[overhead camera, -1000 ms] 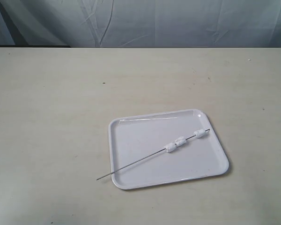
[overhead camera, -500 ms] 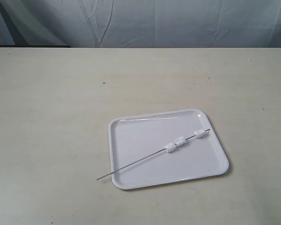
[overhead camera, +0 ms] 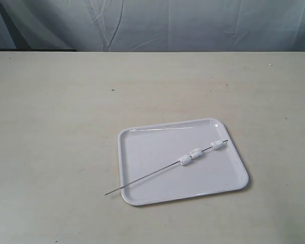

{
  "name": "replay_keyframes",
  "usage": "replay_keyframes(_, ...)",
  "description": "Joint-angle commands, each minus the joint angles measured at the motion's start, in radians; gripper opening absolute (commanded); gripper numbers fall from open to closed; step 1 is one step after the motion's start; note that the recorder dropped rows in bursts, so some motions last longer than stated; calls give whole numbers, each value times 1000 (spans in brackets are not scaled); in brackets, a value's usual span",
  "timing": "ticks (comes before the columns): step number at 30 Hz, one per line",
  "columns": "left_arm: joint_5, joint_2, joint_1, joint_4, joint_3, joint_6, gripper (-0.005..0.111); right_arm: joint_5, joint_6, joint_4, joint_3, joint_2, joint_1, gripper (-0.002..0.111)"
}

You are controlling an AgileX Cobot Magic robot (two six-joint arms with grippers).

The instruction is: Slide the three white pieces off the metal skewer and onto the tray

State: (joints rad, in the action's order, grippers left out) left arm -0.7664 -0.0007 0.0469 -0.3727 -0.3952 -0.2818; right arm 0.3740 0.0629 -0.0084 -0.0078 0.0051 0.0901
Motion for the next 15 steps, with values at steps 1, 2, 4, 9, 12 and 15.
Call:
replay_keyframes(1, 471, 31, -6, -207, -203, -175, 0, -13, -1, -6, 8, -5, 4, -1)
replay_keyframes(2, 569, 52, -6, -246, -235, -219, 0, -13, -1, -6, 8, -5, 4, -1)
replay_keyframes(4, 802, 108, -6, -292, -300, -246, 0, -13, -1, -6, 8, -5, 4, -1)
replay_keyframes(9, 1219, 278, -6, -195, -369, -54, 0, -13, -1, -6, 8, -5, 4, -1)
replay_keyframes(12, 1384, 404, -30, -22, -369, 173, 0, -13, -1, -6, 8, -5, 4, -1)
replay_keyframes(15, 1554, 541, -40, 186, -369, 250, 0, -13, -1, -6, 8, -5, 4, -1)
